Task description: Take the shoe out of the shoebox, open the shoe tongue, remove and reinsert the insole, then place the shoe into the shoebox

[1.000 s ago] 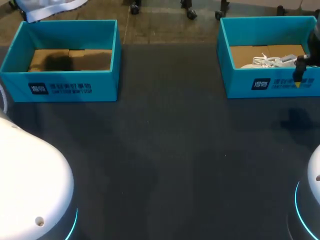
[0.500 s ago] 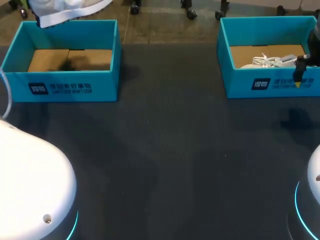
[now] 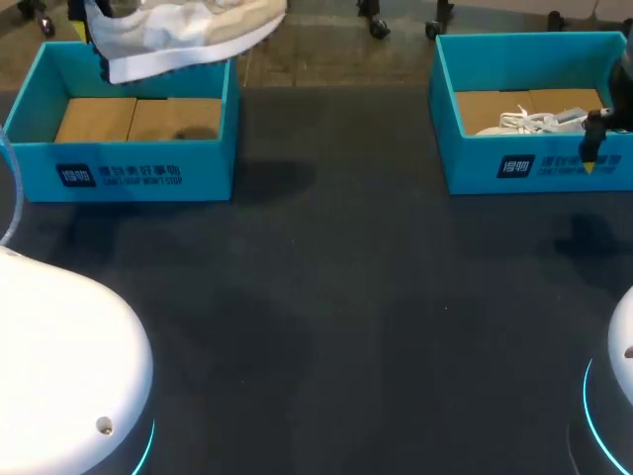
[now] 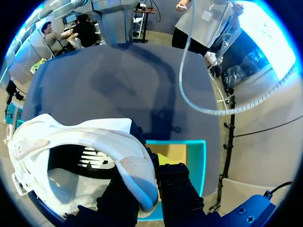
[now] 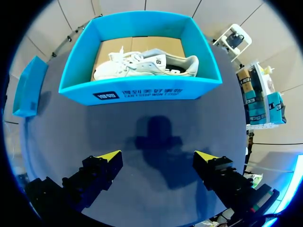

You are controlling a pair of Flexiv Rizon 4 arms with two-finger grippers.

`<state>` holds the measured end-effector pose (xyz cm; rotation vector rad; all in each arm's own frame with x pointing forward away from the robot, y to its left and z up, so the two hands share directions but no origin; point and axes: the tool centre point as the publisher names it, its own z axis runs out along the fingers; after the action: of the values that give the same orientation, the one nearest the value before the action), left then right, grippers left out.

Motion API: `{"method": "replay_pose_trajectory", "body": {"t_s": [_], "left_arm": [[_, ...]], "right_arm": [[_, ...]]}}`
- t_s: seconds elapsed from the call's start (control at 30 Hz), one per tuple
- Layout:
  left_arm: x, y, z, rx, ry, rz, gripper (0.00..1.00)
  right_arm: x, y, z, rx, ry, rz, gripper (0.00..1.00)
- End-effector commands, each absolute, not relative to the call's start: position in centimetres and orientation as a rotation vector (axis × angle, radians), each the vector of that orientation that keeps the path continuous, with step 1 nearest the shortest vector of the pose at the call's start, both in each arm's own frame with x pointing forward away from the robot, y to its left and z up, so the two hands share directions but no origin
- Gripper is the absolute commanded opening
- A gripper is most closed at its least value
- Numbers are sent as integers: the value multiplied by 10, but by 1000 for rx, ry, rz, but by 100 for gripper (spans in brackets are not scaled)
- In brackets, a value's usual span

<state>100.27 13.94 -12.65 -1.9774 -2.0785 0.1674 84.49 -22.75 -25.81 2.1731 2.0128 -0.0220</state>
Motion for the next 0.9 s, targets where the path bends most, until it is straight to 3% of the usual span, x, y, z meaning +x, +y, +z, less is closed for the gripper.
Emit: {"method": "replay_pose_trajectory", "body": {"t_s": [0.03, 0.9], "left_arm": [[961, 126, -122, -2213, -2265, -334, 0], [825, 33, -150, -2237, -2207, -372, 0]], "right_arm": [[845, -228, -258, 2173, 2014, -19, 100], [845, -228, -258, 2173, 2014, -19, 100]]}}
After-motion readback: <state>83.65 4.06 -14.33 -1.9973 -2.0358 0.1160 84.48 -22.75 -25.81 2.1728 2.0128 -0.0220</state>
